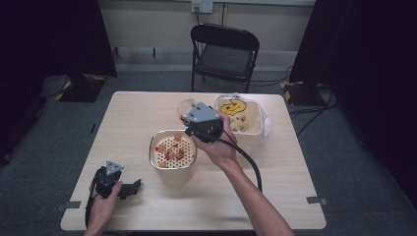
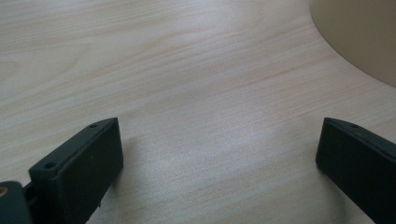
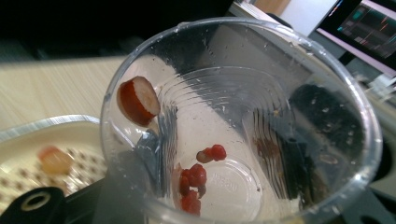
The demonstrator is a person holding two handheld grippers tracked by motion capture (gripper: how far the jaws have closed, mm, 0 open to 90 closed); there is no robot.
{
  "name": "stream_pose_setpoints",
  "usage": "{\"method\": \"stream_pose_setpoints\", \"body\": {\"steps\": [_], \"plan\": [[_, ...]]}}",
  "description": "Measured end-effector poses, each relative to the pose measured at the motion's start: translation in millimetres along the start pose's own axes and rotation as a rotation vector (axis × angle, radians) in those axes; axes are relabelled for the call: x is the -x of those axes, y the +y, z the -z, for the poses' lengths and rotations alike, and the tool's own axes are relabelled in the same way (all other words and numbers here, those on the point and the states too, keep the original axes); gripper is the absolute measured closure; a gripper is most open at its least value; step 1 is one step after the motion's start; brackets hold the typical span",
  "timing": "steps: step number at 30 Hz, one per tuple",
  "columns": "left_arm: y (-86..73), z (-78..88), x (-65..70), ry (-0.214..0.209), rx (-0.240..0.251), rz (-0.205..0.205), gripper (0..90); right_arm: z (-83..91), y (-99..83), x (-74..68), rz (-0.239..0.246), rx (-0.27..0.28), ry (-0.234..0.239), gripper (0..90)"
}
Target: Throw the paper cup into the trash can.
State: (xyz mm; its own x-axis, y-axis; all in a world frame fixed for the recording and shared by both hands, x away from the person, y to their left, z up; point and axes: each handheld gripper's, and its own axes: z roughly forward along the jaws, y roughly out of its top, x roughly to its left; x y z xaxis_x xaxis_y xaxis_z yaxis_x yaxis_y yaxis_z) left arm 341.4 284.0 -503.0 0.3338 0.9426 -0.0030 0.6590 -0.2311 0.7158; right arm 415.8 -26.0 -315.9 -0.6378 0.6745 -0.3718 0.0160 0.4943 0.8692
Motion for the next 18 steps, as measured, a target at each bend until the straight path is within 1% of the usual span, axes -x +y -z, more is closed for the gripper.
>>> {"method": "stream_pose_setpoints", "body": {"steps": [3, 6, 10, 15, 16, 17, 18], "plan": [[0.0, 0.0, 0.0, 0.000, 0.000, -0.001, 0.1, 2.7, -4.0, 7.2, -0.136, 0.063, 0.048, 51.4], [0.0, 0.0, 0.1, 0.001, 0.000, 0.000, 0.2, 4.0, -7.9, 14.5, -0.233, 0.116, 0.079, 50.8], [0.0, 0.0, 0.0, 0.000, 0.000, 0.000, 0.2, 8.3, -10.9, 27.3, -0.329, 0.178, 0.115, 50.6], [0.0, 0.0, 0.0, 0.000, 0.000, 0.000, 0.1, 14.6, -14.2, 44.3, -0.433, 0.223, 0.136, 50.4], [0.0, 0.0, 0.0, 0.000, 0.000, 0.000, 0.1, 15.3, -15.7, 48.0, -0.444, 0.231, 0.136, 50.4], [0.0, 0.0, 0.0, 0.000, 0.000, 0.000, 0.1, 16.5, -17.2, 51.0, -0.465, 0.231, 0.132, 50.4], [0.0, 0.0, 0.0, 0.000, 0.000, 0.000, 0.2, 17.3, -18.6, 54.6, -0.466, 0.231, 0.118, 50.3]]}}
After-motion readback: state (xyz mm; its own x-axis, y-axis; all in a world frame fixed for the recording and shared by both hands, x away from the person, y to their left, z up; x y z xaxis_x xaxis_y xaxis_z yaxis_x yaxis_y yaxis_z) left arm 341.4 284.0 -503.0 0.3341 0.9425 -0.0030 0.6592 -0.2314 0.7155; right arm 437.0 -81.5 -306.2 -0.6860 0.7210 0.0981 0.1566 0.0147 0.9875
